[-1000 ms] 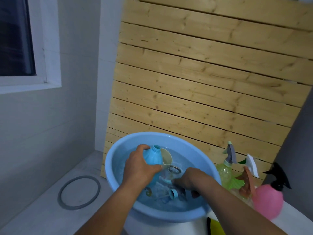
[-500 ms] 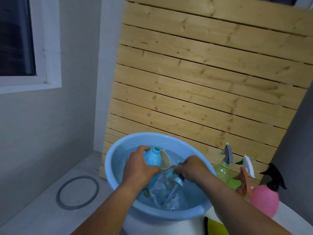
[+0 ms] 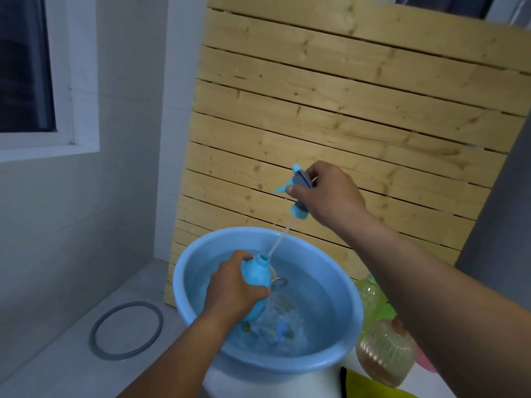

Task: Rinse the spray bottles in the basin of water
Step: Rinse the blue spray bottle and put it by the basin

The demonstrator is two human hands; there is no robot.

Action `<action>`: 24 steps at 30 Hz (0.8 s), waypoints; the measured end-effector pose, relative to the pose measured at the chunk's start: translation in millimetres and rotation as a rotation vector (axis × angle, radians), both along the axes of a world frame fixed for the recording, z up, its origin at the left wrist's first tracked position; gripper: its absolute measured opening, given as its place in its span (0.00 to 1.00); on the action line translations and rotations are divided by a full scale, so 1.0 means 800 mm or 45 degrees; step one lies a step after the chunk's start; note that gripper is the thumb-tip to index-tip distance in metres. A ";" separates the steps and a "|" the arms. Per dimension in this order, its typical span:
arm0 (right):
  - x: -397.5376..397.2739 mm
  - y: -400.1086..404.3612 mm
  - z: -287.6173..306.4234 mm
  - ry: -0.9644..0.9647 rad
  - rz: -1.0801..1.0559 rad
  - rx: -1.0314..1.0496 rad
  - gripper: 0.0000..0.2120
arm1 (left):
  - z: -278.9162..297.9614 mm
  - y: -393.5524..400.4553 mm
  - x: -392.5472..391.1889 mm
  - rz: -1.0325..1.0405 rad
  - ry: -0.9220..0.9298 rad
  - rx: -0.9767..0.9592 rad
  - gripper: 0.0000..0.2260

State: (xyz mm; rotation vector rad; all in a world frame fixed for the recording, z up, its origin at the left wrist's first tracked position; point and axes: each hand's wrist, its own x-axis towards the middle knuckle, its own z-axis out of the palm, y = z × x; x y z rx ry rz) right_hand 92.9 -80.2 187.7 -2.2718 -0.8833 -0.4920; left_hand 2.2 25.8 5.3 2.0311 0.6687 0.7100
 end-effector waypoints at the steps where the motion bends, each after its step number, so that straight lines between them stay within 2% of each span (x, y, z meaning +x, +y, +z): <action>1: -0.001 0.002 0.007 -0.001 0.017 0.021 0.12 | -0.001 0.000 0.000 -0.006 -0.003 0.001 0.30; 6: -0.004 0.008 0.025 0.055 0.107 0.064 0.12 | -0.001 0.000 0.000 -0.029 -0.015 -0.012 0.31; 14: 0.002 0.012 0.010 0.059 0.080 -0.016 0.13 | 0.000 0.000 0.000 -0.026 -0.040 -0.036 0.31; 20: 0.001 0.024 -0.035 0.112 0.116 -0.101 0.13 | 0.003 -0.002 -0.001 -0.054 -0.114 -0.092 0.30; 24: -0.002 0.028 -0.075 0.279 0.281 -0.053 0.10 | 0.007 -0.004 0.000 -0.060 -0.172 -0.136 0.29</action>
